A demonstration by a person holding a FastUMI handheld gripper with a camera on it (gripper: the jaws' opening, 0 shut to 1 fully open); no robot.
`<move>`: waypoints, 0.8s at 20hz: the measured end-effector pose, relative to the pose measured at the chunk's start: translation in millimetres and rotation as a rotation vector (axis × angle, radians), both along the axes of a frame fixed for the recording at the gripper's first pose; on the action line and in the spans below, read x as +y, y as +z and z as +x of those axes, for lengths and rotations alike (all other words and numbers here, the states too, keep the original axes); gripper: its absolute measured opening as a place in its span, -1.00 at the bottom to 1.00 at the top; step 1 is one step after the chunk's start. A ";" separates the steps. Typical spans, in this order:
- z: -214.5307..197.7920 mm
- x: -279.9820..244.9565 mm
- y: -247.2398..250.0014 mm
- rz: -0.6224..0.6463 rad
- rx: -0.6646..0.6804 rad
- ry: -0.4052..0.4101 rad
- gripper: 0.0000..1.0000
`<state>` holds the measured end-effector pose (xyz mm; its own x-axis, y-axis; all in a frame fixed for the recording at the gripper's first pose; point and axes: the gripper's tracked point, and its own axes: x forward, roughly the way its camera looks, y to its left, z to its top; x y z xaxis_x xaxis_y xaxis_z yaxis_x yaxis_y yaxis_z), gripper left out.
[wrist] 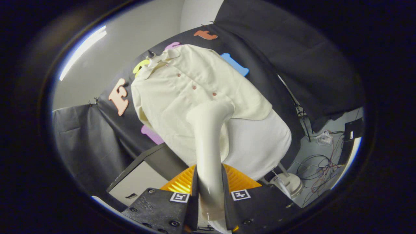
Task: Iron the clothes twice with a garment steamer, once on the left side and once on the right side.
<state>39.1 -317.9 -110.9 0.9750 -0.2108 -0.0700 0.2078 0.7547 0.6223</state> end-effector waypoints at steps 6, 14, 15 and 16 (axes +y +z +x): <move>-16.1 100.9 77.0 -0.174 -0.030 0.054 -0.36; -30.9 240.4 143.4 -0.374 -0.054 0.108 -0.36; -32.3 256.3 151.3 -0.390 -0.063 0.111 -0.36; -34.4 270.7 159.4 -0.407 -0.067 0.116 -0.36</move>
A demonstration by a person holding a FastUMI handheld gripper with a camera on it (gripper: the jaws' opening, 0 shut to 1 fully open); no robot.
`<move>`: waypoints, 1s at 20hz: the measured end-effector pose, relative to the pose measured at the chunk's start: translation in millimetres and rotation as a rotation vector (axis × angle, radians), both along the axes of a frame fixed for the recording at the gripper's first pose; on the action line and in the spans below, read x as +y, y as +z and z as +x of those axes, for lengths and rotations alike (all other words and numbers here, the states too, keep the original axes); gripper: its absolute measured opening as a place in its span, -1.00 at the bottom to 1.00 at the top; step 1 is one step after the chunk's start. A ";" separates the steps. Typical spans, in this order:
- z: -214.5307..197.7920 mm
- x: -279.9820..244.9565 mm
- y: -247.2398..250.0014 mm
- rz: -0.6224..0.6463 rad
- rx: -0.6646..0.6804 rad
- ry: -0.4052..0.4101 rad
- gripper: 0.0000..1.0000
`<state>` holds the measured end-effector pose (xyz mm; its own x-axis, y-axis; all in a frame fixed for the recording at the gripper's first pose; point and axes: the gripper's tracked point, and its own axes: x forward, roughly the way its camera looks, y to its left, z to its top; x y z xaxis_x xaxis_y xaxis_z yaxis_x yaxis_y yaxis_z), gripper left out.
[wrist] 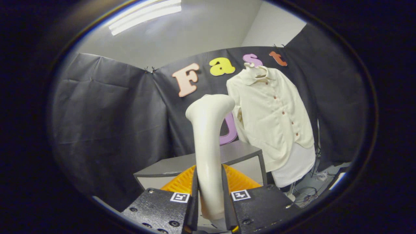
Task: Iron the clothes twice with a garment steamer, once on the left side and once on the right side.
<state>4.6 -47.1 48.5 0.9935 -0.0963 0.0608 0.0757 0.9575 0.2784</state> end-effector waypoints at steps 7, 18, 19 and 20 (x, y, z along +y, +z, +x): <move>-26.7 41.8 38.0 -0.055 -0.098 -0.028 -0.36; -13.9 33.7 19.9 -0.056 -0.037 -0.045 -0.36; -12.2 35.6 18.9 -0.055 -0.035 -0.043 -0.36; -11.3 37.4 18.5 -0.054 -0.030 -0.037 -0.36</move>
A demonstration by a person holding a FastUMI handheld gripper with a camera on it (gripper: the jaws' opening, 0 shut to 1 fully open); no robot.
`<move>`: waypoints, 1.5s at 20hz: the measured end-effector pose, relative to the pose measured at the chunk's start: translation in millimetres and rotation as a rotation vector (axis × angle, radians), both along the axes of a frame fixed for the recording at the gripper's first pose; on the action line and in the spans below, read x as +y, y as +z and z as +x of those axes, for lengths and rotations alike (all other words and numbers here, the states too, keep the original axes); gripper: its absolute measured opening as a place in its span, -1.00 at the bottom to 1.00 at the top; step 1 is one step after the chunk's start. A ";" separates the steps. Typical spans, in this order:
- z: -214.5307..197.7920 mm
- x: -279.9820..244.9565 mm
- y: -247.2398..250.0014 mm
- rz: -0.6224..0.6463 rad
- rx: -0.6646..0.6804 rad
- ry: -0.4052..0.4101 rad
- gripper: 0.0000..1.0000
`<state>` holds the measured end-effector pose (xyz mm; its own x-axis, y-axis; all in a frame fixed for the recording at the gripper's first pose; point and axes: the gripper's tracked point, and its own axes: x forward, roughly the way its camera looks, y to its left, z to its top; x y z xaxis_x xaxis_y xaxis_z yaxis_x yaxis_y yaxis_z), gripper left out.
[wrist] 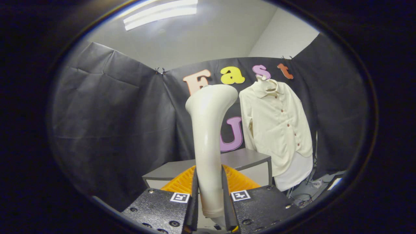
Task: Iron the clothes twice with a garment steamer, once on the left side and once on the right side.
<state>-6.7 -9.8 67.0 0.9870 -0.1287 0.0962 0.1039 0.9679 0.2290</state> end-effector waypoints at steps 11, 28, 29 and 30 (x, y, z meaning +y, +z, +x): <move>3.4 16.1 -4.8 -0.071 0.032 0.018 -0.36; 9.1 10.9 -14.7 -0.085 0.047 0.018 -0.36; 10.0 10.7 -14.8 -0.087 0.048 0.020 -0.36; 10.8 9.3 -16.3 -0.082 0.051 0.019 -0.36</move>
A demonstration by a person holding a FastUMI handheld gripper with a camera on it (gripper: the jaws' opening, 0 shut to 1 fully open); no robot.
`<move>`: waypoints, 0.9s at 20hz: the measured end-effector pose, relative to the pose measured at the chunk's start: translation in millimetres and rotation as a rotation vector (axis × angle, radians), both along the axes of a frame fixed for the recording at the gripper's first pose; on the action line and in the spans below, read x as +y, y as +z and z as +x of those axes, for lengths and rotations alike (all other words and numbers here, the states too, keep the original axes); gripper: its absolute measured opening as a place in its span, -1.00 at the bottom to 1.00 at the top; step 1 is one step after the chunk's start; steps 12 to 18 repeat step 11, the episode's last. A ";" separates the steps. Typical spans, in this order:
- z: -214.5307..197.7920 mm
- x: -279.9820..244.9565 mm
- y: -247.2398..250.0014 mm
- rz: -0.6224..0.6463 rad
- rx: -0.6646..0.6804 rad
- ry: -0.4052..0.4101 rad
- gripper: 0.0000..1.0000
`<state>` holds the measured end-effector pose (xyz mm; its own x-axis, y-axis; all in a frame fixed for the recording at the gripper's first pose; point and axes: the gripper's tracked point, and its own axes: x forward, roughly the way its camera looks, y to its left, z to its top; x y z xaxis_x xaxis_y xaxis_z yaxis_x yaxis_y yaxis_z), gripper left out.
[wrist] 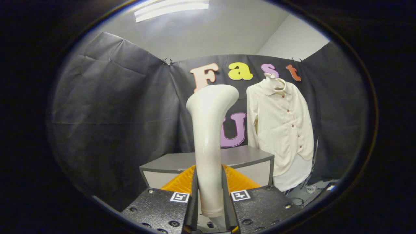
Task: Iron the clothes twice with a garment steamer, once on the left side and once on the right side.
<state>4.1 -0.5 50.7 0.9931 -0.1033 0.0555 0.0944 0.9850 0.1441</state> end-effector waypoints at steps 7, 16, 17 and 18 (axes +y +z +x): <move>3.7 -2.6 -7.1 0.022 0.015 0.003 -0.36; 6.5 -6.5 -10.3 0.023 0.025 0.000 -0.36; 6.5 -6.5 -10.3 0.023 0.025 0.000 -0.36; 6.5 -6.5 -10.3 0.023 0.025 0.000 -0.36</move>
